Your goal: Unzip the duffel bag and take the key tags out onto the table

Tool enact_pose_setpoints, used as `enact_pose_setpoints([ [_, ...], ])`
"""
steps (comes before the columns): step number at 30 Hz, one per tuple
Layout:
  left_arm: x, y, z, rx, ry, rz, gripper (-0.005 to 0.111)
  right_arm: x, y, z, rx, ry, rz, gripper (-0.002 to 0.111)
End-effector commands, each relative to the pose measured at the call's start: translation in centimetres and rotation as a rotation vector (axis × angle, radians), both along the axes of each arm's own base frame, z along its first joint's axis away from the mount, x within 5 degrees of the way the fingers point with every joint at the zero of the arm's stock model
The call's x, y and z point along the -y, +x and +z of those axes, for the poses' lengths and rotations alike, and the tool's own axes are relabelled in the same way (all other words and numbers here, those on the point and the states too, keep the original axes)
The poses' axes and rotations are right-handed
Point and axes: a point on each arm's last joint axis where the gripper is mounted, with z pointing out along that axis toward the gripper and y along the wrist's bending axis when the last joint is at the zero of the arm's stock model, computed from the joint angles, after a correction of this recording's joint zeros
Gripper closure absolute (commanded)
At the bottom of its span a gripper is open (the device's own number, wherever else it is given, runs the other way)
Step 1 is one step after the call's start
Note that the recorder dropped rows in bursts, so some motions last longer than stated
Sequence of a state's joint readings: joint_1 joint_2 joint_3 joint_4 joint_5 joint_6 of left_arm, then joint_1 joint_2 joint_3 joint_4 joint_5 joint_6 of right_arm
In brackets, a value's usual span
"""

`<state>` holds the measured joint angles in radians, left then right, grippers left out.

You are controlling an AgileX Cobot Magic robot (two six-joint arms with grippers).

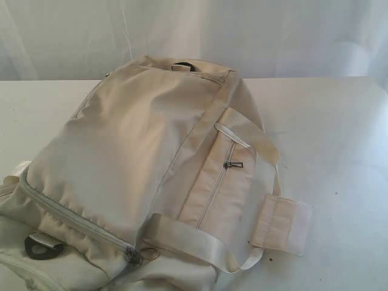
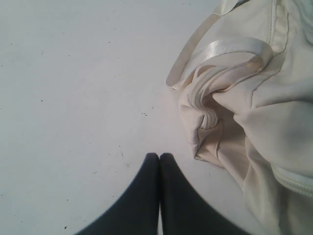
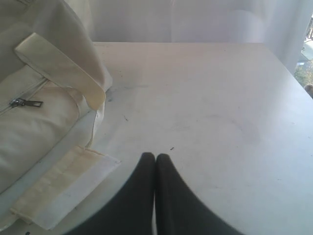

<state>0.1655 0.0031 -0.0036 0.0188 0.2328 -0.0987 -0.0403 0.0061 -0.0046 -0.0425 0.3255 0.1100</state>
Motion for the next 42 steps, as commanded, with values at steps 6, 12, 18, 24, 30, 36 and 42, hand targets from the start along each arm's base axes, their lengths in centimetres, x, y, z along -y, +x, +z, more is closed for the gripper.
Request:
enact_pose_setpoints([
  [6,0.0,0.1,0.3,0.044,0.003,0.006,0.107,0.0,0.0,0.0,0.018,-0.008,0.003,0.108],
  [12,-0.2,0.5,1.9,0.22,0.049,0.01,0.107,0.0,0.1,0.2,0.04,-0.009,0.004,0.108],
  [18,-0.3,0.5,2.9,0.331,0.067,0.016,0.107,0.0,0.1,0.2,0.04,-0.009,0.004,0.108],
  [24,-0.3,0.4,4.9,0.547,0.103,0.029,0.107,0.0,0.1,0.2,0.04,-0.009,0.004,0.108],
  [30,-0.3,-0.5,7.3,0.831,0.09,0.042,0.107,0.0,0.1,0.3,0.044,-0.01,0.004,0.108],
  [36,-0.2,-1.9,9.3,1.132,-0.021,0.018,0.107,0.0,0.1,0.3,0.05,-0.01,0.005,0.108],
  [42,0.0,-1.9,10.8,1.084,-0.171,-0.019,0.107,0.0,0.2,1.2,0.143,-0.014,0.009,0.108],
])
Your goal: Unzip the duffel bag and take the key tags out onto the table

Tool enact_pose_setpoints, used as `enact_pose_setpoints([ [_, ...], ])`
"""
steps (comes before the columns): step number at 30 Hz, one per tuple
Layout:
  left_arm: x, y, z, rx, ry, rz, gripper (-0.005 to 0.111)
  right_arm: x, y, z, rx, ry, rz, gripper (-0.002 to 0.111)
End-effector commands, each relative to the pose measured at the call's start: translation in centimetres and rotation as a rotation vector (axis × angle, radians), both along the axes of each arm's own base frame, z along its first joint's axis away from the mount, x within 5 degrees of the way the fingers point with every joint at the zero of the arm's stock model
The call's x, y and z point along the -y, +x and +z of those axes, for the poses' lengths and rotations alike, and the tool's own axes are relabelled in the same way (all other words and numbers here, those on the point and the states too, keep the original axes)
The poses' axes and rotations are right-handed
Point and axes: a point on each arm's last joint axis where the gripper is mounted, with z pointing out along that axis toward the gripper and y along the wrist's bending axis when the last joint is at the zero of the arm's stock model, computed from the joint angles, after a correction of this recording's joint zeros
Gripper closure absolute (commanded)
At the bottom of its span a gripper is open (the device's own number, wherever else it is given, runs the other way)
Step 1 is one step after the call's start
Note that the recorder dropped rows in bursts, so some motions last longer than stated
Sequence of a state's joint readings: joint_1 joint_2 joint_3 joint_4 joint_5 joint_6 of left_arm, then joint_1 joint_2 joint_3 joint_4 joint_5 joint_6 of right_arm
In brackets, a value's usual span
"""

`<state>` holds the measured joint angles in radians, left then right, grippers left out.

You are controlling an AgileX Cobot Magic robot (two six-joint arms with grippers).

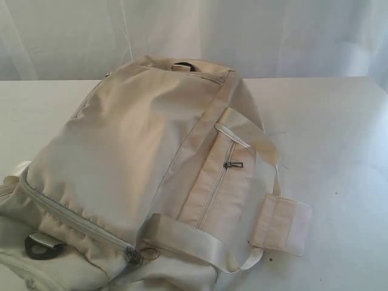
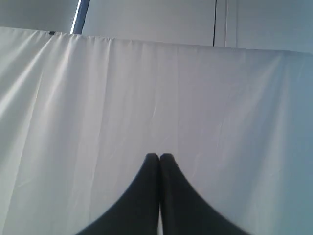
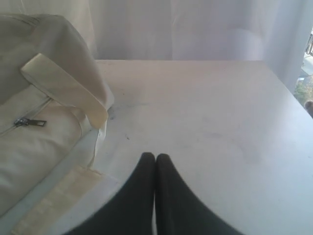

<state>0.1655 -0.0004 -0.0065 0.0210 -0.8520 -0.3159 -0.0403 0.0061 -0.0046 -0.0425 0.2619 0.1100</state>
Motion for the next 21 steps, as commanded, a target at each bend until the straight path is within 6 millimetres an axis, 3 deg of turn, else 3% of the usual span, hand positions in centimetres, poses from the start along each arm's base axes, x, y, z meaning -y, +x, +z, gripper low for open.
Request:
enact_pose_setpoints([
  [1,0.2,-0.1,2.3,-0.039,-0.12,-0.125,0.107,0.0,0.1,0.8,0.102,-0.012,0.007,0.108],
  [5,0.8,-0.1,5.8,-0.163,-0.049,-0.116,0.107,-0.1,0.1,1.8,0.218,-0.017,0.012,0.108],
  [7,0.7,0.1,7.0,-0.29,0.034,-0.037,0.107,-0.1,0.1,2.5,0.292,-0.02,0.015,0.108],
  [10,0.1,0.6,7.8,-0.414,-0.003,-0.004,0.107,-0.2,-0.1,3.6,0.418,-0.02,0.021,0.108],
  [17,-0.8,3.0,4.9,-0.757,-0.059,-0.006,0.107,-0.2,-0.4,4.5,0.519,-0.001,0.028,0.108],
  [21,-0.1,4.2,2.3,-1.103,-0.004,-0.072,0.107,-0.2,-0.4,4.5,0.518,0.005,0.028,0.108],
])
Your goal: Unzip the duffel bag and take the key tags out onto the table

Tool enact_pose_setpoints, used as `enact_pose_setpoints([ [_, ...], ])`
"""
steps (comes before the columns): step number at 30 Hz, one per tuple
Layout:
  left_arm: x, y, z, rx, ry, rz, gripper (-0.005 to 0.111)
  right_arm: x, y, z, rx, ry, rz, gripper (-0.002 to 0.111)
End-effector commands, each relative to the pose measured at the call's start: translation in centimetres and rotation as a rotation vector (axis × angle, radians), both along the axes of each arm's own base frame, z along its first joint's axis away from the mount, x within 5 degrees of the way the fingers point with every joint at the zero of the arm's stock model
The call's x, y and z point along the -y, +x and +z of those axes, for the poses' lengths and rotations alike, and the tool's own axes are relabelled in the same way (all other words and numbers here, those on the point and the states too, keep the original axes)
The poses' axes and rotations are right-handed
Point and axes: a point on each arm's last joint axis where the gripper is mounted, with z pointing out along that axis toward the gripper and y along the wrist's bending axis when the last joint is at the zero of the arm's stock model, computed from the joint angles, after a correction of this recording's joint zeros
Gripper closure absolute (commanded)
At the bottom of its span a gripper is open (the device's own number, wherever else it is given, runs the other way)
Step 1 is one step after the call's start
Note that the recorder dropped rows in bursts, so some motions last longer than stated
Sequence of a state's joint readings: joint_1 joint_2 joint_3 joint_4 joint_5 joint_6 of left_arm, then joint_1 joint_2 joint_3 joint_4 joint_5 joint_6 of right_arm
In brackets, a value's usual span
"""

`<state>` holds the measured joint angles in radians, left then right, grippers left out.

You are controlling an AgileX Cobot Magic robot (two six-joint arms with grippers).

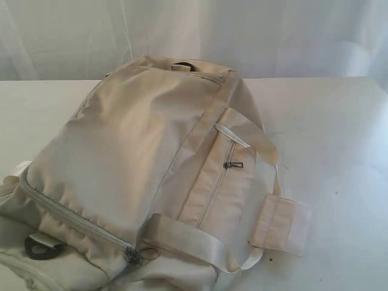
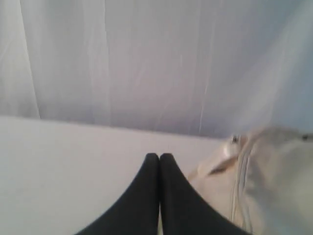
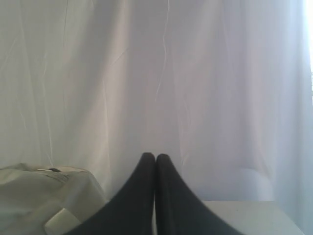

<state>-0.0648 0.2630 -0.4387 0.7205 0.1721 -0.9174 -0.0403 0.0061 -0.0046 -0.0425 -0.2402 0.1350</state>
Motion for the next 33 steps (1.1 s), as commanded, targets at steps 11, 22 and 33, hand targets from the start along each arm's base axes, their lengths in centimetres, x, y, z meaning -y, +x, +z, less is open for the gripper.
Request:
enact_pose_setpoints([
  [11,6.6,3.4,-0.1,-0.661,0.29,-0.816,0.107,0.1,0.3,-1.8,-0.204,0.294,0.056,0.108],
  [22,7.6,5.0,0.4,-0.711,0.28,-0.897,0.107,-0.4,4.8,3.6,-0.619,0.247,0.057,0.108],
  [33,7.9,4.9,-0.5,-0.71,0.241,-0.925,0.107,-5.5,18.7,7.1,-1.159,-0.104,0.524,0.108],
])
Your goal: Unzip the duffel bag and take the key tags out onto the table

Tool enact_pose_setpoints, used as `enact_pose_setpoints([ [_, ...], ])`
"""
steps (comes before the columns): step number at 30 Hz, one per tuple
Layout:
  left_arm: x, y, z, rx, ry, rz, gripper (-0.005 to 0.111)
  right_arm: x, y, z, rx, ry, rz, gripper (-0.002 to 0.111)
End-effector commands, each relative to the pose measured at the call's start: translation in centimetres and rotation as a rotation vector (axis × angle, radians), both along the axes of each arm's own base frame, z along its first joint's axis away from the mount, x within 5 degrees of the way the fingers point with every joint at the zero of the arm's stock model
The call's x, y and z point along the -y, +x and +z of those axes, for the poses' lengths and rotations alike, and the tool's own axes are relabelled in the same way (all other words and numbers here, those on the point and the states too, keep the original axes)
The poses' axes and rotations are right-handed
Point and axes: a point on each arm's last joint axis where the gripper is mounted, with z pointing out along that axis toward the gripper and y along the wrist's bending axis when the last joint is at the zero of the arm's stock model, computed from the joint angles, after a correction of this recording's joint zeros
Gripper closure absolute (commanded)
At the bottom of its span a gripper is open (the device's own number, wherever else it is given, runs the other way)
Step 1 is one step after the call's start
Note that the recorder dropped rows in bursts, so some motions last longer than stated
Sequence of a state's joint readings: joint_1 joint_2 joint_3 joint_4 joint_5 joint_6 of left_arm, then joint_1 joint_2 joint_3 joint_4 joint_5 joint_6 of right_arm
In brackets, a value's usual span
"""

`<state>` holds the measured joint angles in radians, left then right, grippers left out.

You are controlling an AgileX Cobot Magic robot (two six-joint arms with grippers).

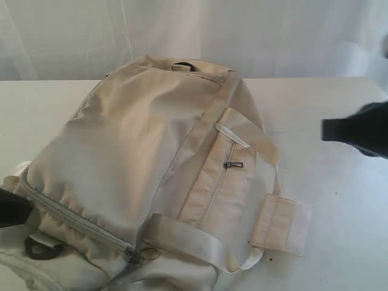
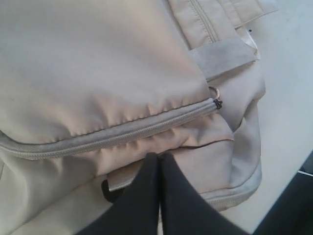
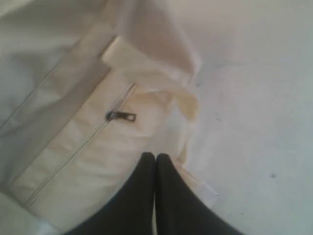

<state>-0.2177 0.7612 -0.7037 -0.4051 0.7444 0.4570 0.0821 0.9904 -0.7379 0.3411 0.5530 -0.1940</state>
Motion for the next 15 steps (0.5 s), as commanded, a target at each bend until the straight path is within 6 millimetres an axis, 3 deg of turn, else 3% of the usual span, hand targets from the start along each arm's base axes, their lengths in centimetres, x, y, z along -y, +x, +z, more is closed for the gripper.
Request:
enact_pose_setpoints([
  [1,0.4,-0.2,0.0,-0.006,-0.032,-0.026,0.107,-2.6,5.8,0.2,-0.17,-0.001,0.311,0.108],
  [6,0.4,-0.1,0.0,0.005,-0.03,-0.036,0.107,-3.2,13.0,-1.2,-0.175,-0.048,0.352,0.107],
  [8,0.5,0.2,-0.3,0.014,-0.033,-0.039,0.107,-3.3,15.6,-1.8,-0.178,-0.066,0.353,0.093],
  [11,0.6,0.2,-0.2,0.027,-0.043,-0.059,0.107,-3.4,18.8,-3.7,-0.189,-0.091,0.346,0.05],
  [13,0.6,0.2,-0.2,0.027,-0.043,-0.058,0.107,-3.3,20.3,-5.1,-0.183,-0.108,0.325,0.042],
  [15,0.6,0.3,-0.2,0.031,-0.044,-0.054,0.107,-3.2,21.3,-6.8,-0.198,-0.125,0.315,0.042],
])
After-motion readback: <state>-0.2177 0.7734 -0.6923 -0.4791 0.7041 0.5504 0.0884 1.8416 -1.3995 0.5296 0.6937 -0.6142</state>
